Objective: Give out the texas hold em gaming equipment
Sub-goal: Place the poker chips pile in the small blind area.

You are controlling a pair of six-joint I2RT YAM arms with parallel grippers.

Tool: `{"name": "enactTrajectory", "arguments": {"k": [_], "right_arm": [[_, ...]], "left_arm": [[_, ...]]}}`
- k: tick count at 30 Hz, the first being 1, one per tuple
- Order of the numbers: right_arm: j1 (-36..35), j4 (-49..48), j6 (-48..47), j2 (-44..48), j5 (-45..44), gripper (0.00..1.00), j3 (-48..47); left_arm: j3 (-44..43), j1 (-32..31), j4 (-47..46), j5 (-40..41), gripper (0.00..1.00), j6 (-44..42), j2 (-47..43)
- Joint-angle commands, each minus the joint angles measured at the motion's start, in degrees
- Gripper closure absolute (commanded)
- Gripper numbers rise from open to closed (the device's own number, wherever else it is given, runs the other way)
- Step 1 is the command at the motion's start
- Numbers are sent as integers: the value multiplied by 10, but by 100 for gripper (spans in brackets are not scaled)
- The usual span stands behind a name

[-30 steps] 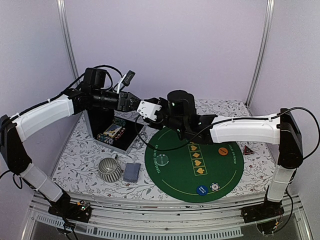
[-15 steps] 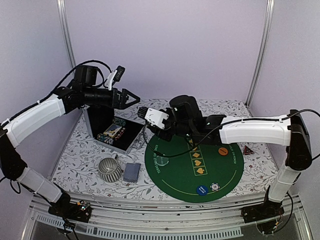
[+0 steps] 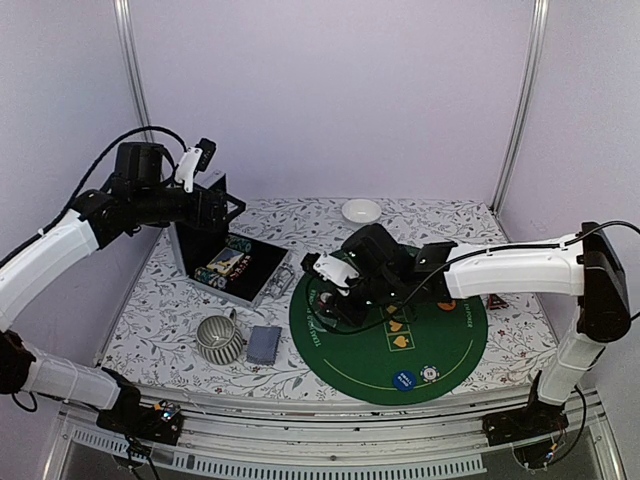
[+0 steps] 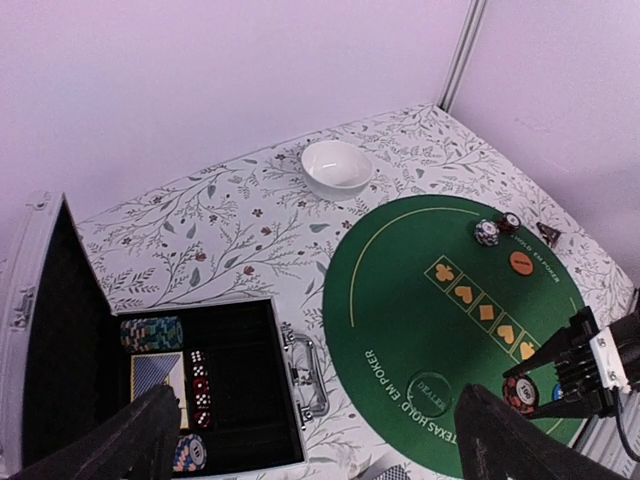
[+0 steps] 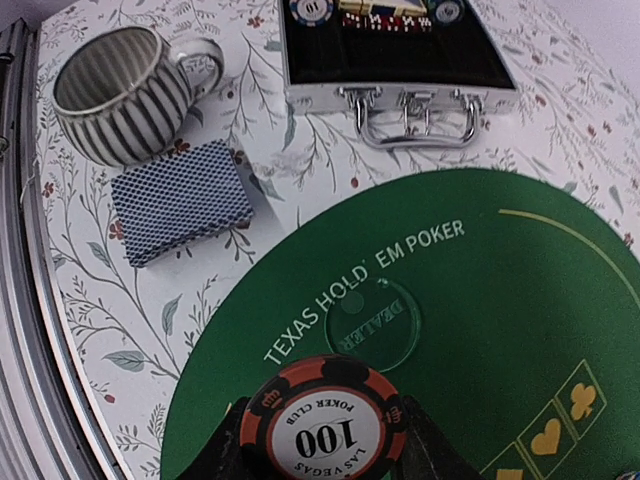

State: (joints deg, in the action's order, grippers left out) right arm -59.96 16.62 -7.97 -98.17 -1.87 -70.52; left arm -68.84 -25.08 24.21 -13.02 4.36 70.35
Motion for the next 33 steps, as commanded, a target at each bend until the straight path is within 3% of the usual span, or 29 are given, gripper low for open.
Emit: {"name": "enactTrajectory", "arguments": {"k": [1,8,21,33], "right_arm": [[-7,58,116,-47,4,98,-10],[-42,98,172,-91,-9,98,-40],[-47,160,257,-129,-25,98,-69],[-50,278,354,-39,-22,98,6]], "left_arm": [[64,3,-47,66,2,-5,-35],[127,3,-40,78,2,-2,-37],[157,2,-42,98,2,-9,-90],[159,-5,-41,94,2,-12,-102]]}}
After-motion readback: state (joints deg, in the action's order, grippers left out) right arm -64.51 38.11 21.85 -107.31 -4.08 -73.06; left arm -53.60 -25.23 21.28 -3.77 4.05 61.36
